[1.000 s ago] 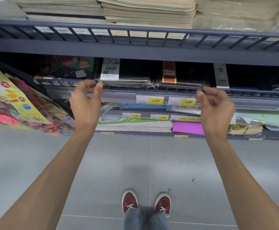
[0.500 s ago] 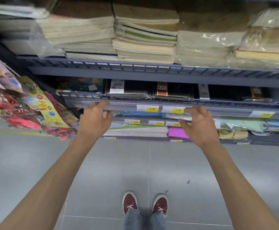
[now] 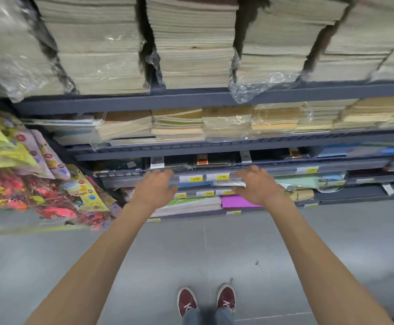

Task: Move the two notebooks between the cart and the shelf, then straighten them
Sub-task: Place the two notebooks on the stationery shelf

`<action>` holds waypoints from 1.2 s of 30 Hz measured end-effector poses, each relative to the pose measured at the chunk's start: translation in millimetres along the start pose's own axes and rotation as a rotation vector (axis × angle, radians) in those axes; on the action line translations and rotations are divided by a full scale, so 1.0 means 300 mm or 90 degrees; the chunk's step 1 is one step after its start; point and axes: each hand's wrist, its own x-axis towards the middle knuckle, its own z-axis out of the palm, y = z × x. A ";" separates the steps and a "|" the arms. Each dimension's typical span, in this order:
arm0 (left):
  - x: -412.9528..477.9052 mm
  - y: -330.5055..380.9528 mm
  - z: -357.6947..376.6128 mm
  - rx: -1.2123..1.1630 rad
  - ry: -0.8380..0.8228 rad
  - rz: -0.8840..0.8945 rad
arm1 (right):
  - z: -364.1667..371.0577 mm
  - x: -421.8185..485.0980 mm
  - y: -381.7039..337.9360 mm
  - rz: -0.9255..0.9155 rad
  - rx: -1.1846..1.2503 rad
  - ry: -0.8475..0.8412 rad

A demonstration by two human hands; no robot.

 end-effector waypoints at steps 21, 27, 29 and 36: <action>-0.193 0.841 -0.212 0.162 0.048 0.307 | -0.261 -0.679 0.592 0.212 0.038 0.103; -0.250 1.221 -0.095 0.189 0.035 0.376 | -0.277 -0.851 0.936 0.269 0.071 0.136; -0.255 1.344 -0.048 0.200 0.020 0.400 | -0.270 -0.906 1.051 0.283 0.078 0.145; -0.269 1.748 0.076 0.246 -0.004 0.489 | -0.221 -1.112 1.373 0.377 0.121 0.139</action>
